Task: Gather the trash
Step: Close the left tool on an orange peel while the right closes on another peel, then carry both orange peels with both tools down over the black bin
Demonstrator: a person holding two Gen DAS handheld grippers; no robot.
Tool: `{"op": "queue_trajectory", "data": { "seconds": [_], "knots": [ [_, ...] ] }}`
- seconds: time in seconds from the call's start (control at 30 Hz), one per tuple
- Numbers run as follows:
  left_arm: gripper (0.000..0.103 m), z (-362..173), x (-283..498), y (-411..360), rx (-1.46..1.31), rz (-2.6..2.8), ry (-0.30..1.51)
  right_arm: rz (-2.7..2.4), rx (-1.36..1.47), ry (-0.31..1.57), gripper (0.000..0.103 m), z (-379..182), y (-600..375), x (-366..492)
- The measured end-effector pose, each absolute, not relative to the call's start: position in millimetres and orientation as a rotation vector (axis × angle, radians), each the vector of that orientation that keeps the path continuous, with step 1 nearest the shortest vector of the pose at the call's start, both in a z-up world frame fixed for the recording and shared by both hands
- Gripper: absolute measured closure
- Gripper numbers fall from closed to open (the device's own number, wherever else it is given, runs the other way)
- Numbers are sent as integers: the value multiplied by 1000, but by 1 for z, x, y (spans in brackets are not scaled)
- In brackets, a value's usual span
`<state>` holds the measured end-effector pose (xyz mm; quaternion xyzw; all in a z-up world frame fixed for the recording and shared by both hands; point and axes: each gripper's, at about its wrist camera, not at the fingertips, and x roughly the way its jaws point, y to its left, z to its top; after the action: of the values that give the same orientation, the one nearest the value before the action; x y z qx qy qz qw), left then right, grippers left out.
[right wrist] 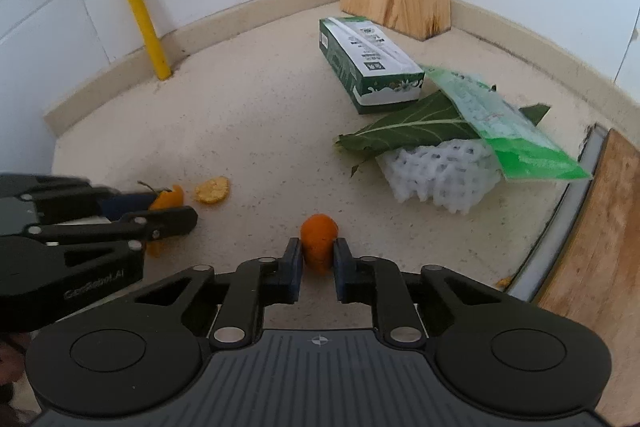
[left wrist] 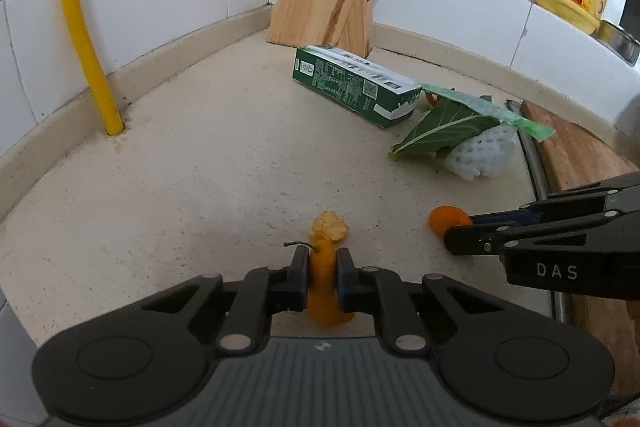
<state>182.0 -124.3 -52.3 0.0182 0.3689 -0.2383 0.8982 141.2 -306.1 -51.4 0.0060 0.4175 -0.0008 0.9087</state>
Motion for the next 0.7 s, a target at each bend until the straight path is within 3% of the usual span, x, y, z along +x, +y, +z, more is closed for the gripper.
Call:
{"op": "queue_trajectory", "data": {
  "seconds": [0.7],
  "knots": [
    [95, -10, 153, -75, -70, -451, 675, 62, 74, 756, 85, -13, -283, 122]
  ]
}}
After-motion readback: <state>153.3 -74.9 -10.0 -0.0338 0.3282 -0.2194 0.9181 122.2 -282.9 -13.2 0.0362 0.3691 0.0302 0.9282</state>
